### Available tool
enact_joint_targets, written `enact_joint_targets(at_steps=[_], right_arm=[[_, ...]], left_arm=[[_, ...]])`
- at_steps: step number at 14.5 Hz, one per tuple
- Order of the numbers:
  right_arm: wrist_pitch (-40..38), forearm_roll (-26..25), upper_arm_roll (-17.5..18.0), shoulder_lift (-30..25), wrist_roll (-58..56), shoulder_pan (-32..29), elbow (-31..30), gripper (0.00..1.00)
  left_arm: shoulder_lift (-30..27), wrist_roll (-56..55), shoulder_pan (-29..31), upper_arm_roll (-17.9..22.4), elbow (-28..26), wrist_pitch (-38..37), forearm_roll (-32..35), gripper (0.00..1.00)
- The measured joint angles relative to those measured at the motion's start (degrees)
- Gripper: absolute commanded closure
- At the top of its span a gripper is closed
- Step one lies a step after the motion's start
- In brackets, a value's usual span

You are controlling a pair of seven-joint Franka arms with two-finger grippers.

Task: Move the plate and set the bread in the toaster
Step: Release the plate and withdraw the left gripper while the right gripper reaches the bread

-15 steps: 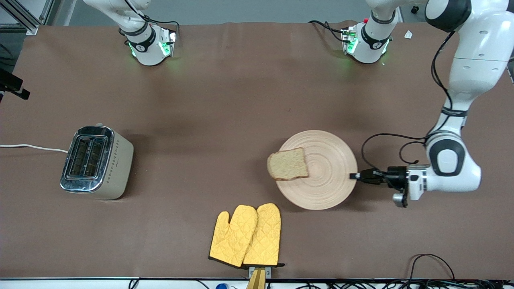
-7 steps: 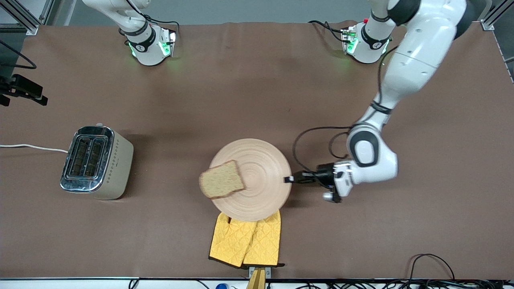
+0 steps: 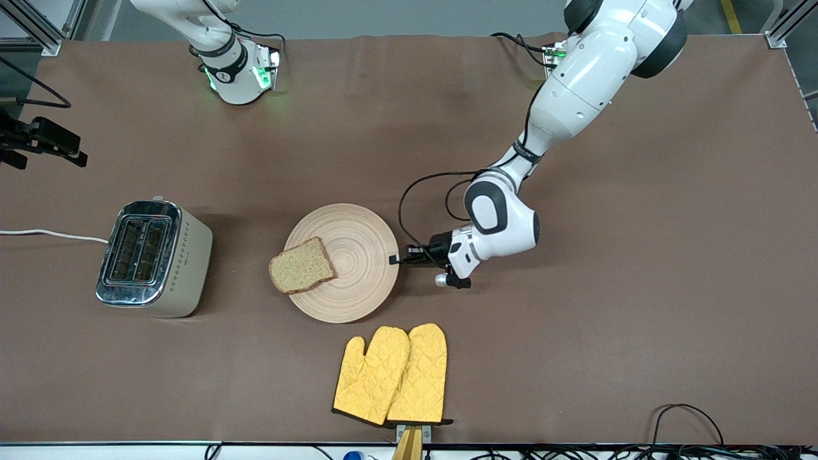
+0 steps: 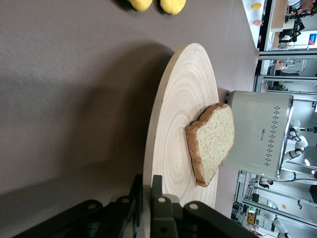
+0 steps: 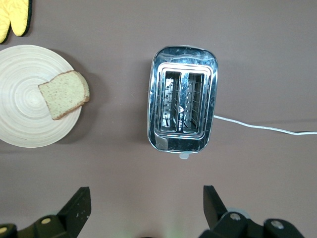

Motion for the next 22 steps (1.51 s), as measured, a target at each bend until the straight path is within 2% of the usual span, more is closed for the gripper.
enact_joint_targets(at_steps=[3,4,5,6,7,10,12,16,19,22], right_arm=[[-1.7,0.0,0.0,0.1,0.0,0.2,0.0,0.0],[-1.9,0.0,0.0,0.2,0.0,0.3,0.0,0.0],[-2.0,0.0,0.0,0.2,0.0,0.3,0.0,0.0],[-2.0,0.0,0.1,0.3,0.0,0.4,0.0,0.0],[-2.0,0.1,0.1,0.4,0.0,0.4,-0.1,0.0],[-2.2,0.5,0.1,1.1,0.0,0.6,-0.2,0.0],[-1.9,1.4,0.2,1.5,0.8,1.4,-1.3,0.0],[2.2,3.6,0.4,2.1,7.0,4.7,-5.0,0.0],[7.9,3.9,0.5,3.0,11.0,9.5,-8.3,0.0],[15.1,6.3,0.6,5.9,12.3,11.8,-11.5,0.0]], left_arm=[[2.3,1.7,-1.6,0.0,3.0,1.4,0.0,0.99],[3.0,2.8,-2.0,0.0,3.9,1.7,-0.3,0.96],[3.7,3.7,-2.3,0.0,4.6,1.9,-0.7,0.87],[4.2,4.2,-2.5,0.0,5.0,1.9,-1.0,0.66],[4.4,4.3,-2.5,0.0,5.3,1.9,-1.3,0.01],[4.2,2.3,-2.1,0.1,6.6,2.0,-1.3,0.0],[3.4,-0.2,-1.8,0.7,7.1,2.1,1.3,0.0],[0.0,-6.8,2.1,2.1,5.8,1.4,13.4,0.0],[-3.4,-8.5,8.3,2.2,3.4,-4.9,22.7,0.0],[-7.2,-11.5,14.4,2.3,2.0,-11.3,37.3,0.0]])
